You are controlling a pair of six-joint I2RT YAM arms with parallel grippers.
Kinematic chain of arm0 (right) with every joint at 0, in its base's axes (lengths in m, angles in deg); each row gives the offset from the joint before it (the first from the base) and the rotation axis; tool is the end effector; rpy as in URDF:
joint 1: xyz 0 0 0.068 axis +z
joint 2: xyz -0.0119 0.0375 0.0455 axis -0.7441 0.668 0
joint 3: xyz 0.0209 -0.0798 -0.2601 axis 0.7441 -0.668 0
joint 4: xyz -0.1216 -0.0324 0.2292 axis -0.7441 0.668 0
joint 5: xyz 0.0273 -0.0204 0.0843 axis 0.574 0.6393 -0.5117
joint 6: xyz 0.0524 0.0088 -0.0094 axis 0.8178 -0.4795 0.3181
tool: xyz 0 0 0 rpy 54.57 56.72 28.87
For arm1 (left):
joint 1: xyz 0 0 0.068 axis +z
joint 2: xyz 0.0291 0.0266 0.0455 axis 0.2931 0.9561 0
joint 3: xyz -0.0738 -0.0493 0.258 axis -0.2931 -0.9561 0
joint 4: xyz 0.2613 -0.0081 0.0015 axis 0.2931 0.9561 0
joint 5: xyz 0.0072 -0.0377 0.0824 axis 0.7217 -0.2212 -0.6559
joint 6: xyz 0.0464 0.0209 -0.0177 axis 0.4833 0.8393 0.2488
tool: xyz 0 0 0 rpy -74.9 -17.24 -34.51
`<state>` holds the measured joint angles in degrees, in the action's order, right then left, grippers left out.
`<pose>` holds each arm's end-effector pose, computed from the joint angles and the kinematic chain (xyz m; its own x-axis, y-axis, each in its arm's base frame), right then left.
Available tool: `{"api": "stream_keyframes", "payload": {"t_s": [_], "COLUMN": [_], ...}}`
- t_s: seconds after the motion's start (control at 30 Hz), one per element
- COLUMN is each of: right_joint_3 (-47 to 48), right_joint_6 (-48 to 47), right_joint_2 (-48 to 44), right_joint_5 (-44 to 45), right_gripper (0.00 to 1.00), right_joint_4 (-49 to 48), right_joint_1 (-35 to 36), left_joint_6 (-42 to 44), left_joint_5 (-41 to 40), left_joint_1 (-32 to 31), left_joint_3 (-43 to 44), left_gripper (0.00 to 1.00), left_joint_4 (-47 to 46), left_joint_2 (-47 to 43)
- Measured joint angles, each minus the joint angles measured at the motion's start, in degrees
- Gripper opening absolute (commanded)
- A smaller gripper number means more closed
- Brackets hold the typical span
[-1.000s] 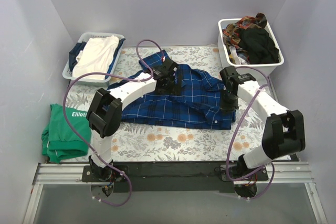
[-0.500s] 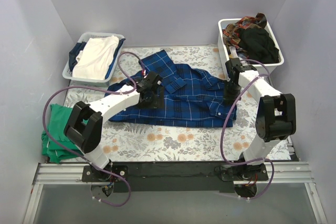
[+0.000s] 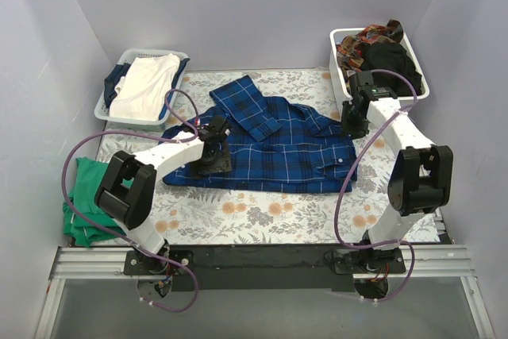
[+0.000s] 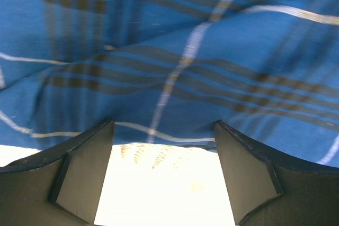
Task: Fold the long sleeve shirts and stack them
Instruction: Fold the shirt
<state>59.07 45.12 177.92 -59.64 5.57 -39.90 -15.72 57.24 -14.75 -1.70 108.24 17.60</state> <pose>0.3505 0.0449 0.2576 -0.8856 0.1467 -0.4407 0.1711 0.9851 -0.0159 0.2634 -0.1534 0.1881 -0.6583 -0.7027 -0.2700 -0.6957 0.7049 -0.1383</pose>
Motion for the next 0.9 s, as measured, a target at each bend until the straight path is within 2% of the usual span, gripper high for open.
{"api": "stream_keyframes", "payload": {"t_s": [0.1, 0.23, 0.37, 0.53, 0.63, 0.77, 0.9], "right_joint_3": [0.8, 0.8, -3.1, -7.8, -8.8, -10.3, -14.1], "right_joint_6": [-1.1, -2.0, -1.3, -0.6, -0.4, 1.1, 3.3], "right_joint_2": [-2.4, -4.3, -4.2, -3.7, -3.4, -1.9, -0.6], "right_joint_5": [-0.2, -0.7, -4.1, -4.8, -4.3, -4.3, -6.1], "right_gripper": [0.38, 0.37, 0.37, 0.37, 0.36, 0.35, 0.35], "right_joint_4": [-1.6, -3.5, -5.8, -5.8, -5.9, -7.0, -8.6], "right_joint_1": [2.4, 11.0, 16.1, 15.1, 14.7, 14.0, 10.3], "left_joint_6": [-0.6, -1.2, -1.2, 0.0, 1.9, 2.7, 1.9], "left_joint_5": [-0.1, -0.4, -0.5, -0.3, 2.5, 3.9, 3.4], "left_joint_1": [1.5, 2.2, 2.2, 2.2, 2.3, 2.3, 2.7], "left_joint_3": [-1.0, -1.0, 1.2, 8.3, 11.1, 12.4, 13.1], "left_gripper": [0.74, 0.75, 0.77, 0.78, 0.77, 0.75, 0.74], "left_joint_4": [0.5, 1.0, 2.3, 2.0, 0.0, -1.5, -1.2], "left_joint_2": [0.0, 0.0, -0.1, -0.7, -1.0, 0.0, 5.1]}}
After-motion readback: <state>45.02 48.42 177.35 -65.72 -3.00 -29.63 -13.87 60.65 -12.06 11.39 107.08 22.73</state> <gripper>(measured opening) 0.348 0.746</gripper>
